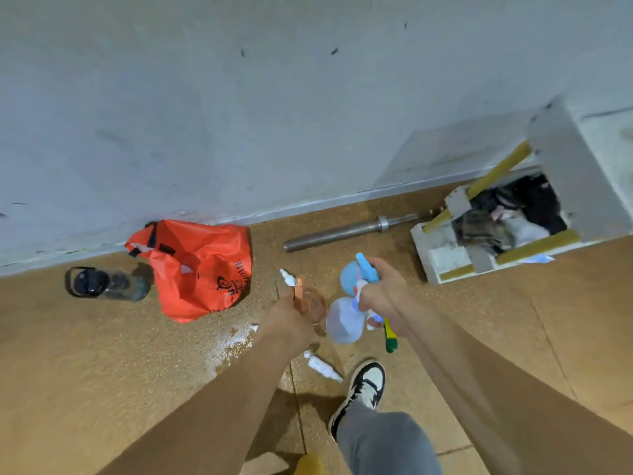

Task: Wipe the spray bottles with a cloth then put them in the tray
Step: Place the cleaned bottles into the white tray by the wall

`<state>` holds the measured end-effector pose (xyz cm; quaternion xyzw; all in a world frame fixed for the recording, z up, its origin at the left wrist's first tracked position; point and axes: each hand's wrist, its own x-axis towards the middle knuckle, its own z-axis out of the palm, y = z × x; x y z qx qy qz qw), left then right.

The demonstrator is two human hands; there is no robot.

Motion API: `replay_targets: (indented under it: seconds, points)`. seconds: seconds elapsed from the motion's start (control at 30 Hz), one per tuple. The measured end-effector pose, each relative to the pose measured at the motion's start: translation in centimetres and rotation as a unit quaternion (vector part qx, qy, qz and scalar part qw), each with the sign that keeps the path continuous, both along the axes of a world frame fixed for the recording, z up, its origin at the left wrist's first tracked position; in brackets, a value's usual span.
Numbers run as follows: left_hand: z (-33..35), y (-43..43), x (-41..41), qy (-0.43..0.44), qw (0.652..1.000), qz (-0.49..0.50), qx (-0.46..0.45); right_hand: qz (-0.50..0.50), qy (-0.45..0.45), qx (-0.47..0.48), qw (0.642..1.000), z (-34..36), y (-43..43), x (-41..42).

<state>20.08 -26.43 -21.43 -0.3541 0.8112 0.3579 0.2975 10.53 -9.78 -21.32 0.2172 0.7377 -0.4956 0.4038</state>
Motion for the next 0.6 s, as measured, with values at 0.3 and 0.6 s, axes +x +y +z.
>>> replay_targets:
  seconds: [0.3, 0.6]
  points:
    - [22.5, 8.4, -8.5, 0.142, 0.988, -0.066, -0.009, -0.015, 0.052, -0.05, 0.997, 21.5, 9.6, -6.5]
    - [34.3, 16.6, -18.8, 0.254, 0.956, -0.147, 0.004, -0.093, 0.08, -0.068, 0.99, 34.0, 17.1, -12.5]
